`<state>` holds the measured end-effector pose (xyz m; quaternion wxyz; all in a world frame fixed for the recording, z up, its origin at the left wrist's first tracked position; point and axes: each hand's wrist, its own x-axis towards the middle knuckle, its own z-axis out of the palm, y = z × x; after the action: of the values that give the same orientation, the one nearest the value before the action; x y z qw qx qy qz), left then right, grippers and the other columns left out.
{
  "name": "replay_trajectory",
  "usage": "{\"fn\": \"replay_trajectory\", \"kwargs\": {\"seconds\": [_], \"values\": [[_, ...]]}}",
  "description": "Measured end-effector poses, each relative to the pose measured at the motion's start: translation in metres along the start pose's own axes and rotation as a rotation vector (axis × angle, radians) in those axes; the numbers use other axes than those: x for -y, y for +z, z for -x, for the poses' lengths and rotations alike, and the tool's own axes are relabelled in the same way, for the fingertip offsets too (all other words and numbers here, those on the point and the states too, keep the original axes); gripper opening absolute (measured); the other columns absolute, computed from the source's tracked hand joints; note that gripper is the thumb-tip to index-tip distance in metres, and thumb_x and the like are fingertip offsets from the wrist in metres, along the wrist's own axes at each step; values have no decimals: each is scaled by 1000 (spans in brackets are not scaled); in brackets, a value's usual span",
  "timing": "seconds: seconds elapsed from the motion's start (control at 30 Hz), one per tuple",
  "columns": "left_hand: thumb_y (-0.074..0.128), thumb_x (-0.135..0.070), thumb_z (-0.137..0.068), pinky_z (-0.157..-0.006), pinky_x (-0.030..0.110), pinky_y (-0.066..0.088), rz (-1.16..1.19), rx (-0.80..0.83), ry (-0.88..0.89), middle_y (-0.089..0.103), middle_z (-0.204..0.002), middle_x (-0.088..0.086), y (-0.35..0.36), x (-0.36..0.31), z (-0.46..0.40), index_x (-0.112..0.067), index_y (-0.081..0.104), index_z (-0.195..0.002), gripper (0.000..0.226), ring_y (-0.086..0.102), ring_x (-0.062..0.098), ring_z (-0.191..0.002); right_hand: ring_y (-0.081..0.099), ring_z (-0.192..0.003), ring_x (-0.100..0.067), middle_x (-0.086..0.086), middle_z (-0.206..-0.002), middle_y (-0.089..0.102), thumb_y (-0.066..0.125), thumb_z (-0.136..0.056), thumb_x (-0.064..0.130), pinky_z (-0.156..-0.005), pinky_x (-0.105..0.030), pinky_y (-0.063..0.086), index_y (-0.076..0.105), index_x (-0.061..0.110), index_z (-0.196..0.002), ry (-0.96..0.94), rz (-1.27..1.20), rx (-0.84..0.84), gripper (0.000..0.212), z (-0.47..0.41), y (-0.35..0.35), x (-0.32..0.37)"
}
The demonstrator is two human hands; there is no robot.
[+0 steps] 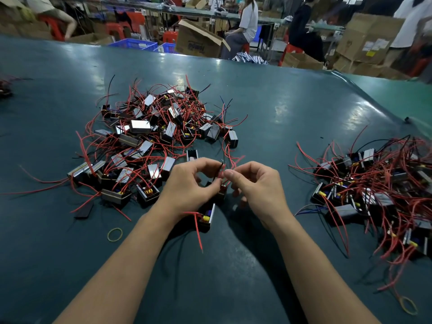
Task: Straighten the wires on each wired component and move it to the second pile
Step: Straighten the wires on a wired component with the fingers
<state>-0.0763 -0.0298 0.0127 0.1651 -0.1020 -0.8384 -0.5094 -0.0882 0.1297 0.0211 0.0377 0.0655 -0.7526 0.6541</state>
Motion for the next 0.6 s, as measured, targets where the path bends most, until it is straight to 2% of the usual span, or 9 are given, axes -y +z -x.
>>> {"fn": "replay_trajectory", "kwargs": {"seconds": [0.07, 0.13, 0.23, 0.3, 0.37, 0.43, 0.53, 0.6], "values": [[73, -9, -76, -72, 15, 42, -145, 16, 167, 67, -91, -5, -2, 2, 1, -16, 74, -103, 28, 60, 8, -81, 55, -48, -10, -1, -59, 64, 79, -80, 19, -44, -19, 41, 68, 13, -72, 20, -17, -1, 15, -1, 0, -2], [72, -6, -75, -69, 11, 39, -163, -3, 232, 62, -88, 0, -4, 4, 0, -11, 74, -104, 29, 53, 8, -74, 56, -51, -11, 0, -60, 65, 78, -82, 20, -47, -23, 43, 68, 14, -72, 37, -17, -7, 15, -3, 0, -4], [74, -3, -78, -69, 21, 46, -22, -52, 123, 68, -84, -5, -4, 1, 0, -20, 73, -103, 30, 60, 8, -74, 58, -54, -12, 0, -65, 69, 75, -84, 16, -51, -30, 47, 70, 17, -75, 41, -32, 6, 11, -5, -1, -4], [77, -2, -78, -73, 28, 51, 97, -41, 16, 71, -84, -4, -4, -1, 0, -28, 71, -100, 35, 65, 10, -77, 61, -52, -13, -2, -69, 72, 72, -86, 11, -44, -26, 47, 73, 17, -80, 65, -106, 52, 8, -4, -2, -2], [79, 0, -76, -74, 29, 52, 230, 1, -64, 72, -85, 3, -5, -1, -2, -27, 71, -99, 36, 67, 9, -77, 61, -51, -13, -5, -71, 73, 71, -87, 10, -41, -23, 46, 74, 16, -83, 86, -147, 72, 7, -3, -3, -1], [80, -1, -74, -72, 24, 54, 338, 37, -110, 73, -87, 8, -5, -1, -3, -22, 72, -98, 33, 69, 9, -78, 61, -52, -10, -6, -71, 73, 72, -86, 12, -44, -21, 46, 74, 16, -81, 70, -137, 64, 6, -3, -3, -1], [82, -4, -73, -68, 18, 51, 311, -26, -97, 71, -86, 1, -3, -1, -3, -23, 70, -98, 34, 67, 8, -76, 53, -50, -13, -9, -65, 65, 71, -87, 10, -42, -25, 43, 71, 14, -76, 46, -137, 44, 11, -2, -2, 0], [83, -6, -74, -67, 21, 49, 158, -139, -6, 67, -90, -5, -2, 0, -2, -26, 63, -99, 37, 62, 9, -75, 53, -53, -18, -10, -64, 62, 71, -87, 8, -41, -24, 43, 70, 13, -75, 53, -148, 33, 13, -2, -2, 1]]}}
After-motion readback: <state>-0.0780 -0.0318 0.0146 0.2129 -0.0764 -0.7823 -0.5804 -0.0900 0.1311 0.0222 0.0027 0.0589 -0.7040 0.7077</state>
